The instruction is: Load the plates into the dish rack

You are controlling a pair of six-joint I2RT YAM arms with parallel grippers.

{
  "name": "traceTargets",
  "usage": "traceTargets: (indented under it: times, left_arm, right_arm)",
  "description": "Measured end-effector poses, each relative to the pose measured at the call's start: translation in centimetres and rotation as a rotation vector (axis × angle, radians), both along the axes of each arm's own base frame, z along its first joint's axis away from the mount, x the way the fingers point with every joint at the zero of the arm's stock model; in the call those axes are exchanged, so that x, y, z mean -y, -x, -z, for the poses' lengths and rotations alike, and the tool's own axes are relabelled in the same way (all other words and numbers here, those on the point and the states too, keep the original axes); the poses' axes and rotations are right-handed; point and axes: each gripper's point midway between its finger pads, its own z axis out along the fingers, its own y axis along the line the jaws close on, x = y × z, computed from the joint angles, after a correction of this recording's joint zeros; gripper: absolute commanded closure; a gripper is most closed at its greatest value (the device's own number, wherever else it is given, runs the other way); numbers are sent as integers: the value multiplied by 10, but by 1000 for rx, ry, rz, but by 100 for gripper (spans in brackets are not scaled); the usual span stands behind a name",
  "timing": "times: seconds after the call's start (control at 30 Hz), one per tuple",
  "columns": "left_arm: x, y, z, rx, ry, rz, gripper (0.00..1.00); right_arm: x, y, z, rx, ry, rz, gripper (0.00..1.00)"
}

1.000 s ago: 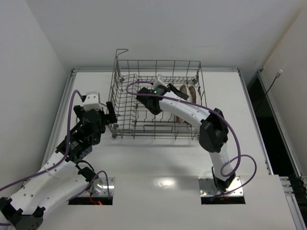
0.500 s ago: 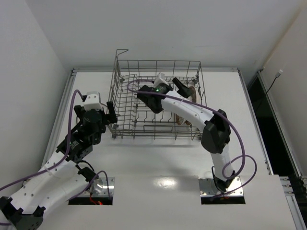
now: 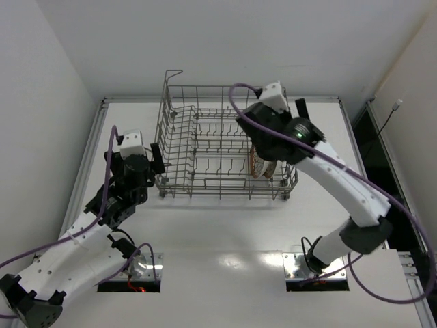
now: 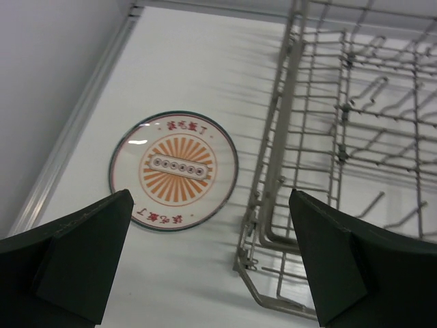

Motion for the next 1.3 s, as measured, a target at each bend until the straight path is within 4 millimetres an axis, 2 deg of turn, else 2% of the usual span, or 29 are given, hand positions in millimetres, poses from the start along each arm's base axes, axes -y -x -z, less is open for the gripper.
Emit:
traceTargets:
  times: [0.1,0.2,0.3,0.33,0.53,0.73,0.87,0.97,1.07,1.13,1.2,1.3]
  left_arm:
    - [-17,3,3,26,3,-106,0]
    - [-39,13,23,30,-34,-220,0]
    - [-46,18,33,4,-96,-238,0]
    - [-47,18,31,-5,-114,-234,4]
    - [-52,6,-2,-59,-267,-209,5]
    - [-60,7,-10,-120,-444,-103,5]
    - [-70,8,-20,-161,-442,-65,2]
    - [-67,0,-37,-164,-397,-54,2]
    - [-63,-14,-41,-206,-364,-44,2]
    - [-60,-22,-33,-254,-361,-39,2]
    - [-58,-27,-14,-328,-381,-31,1]
    - [-68,-24,9,-422,-367,-53,1]
  right_arm:
    - [14,21,2,6,-96,-57,4]
    - [23,38,7,4,-160,-105,4]
    - [28,47,16,-4,-188,-132,4]
    - [29,49,20,-12,-187,-138,4]
    - [33,58,54,-83,-152,-166,3]
    - [36,62,71,-99,-132,-195,1]
    - [37,62,76,-101,-114,-206,1]
    - [38,61,79,-103,-104,-213,1]
    - [39,63,81,-103,-103,-225,1]
    - [40,65,83,-102,-112,-236,1]
    - [41,67,82,-90,-125,-243,1]
    - [44,72,80,-74,-146,-256,1]
